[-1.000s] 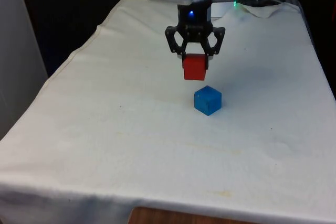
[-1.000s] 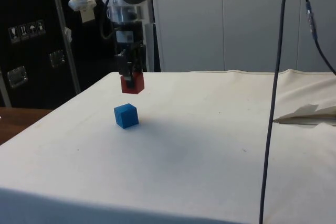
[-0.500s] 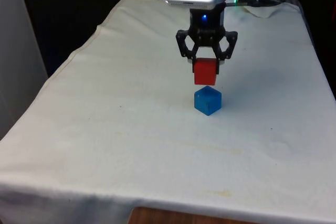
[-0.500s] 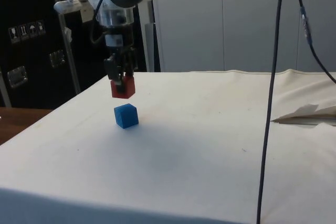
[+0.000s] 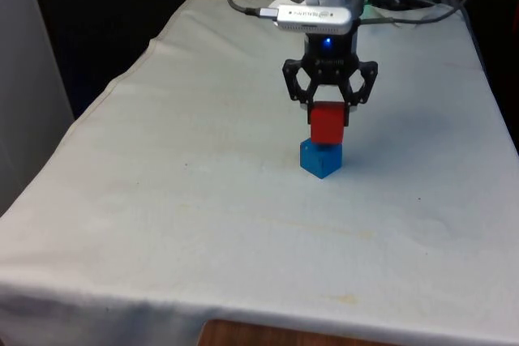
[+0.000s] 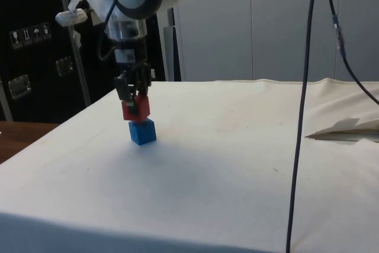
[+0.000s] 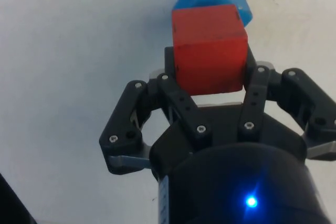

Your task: Stack the two cubes.

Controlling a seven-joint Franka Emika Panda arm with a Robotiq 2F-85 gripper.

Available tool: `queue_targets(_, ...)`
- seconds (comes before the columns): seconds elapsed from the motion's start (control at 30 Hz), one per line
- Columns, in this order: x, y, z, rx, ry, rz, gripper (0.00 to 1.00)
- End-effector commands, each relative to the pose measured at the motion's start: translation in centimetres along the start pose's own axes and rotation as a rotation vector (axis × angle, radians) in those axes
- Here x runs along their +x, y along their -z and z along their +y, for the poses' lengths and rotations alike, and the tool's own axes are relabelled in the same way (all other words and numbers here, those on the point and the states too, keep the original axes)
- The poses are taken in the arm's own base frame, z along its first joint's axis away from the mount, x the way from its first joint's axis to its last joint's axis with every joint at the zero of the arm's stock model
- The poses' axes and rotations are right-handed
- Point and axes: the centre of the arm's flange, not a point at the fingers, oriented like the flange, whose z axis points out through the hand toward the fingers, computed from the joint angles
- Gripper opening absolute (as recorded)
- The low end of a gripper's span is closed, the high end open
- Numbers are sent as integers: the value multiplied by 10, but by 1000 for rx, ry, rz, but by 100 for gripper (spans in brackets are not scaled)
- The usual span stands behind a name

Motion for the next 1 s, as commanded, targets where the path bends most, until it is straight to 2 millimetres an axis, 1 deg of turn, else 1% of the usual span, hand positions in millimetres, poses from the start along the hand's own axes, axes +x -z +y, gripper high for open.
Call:
queue_targets(0.0, 1, -4, -1, -1, -3, 4, 1)
queue_targets(0.13, 0, -10, -2, -2, -1, 1, 1)
queue_targets(0.3, 1, -13, -2, -2, 0, -2, 1)
queue_targets(0.47, 0, -13, -1, -3, 2, -6, 1)
queue_targets(0.6, 1, -14, 5, -1, 0, -6, 1)
queue_targets(0.77, 1, -13, 8, -4, -1, -5, 1)
queue_targets(0.97, 6, -14, 10, -1, -2, -3, 1)
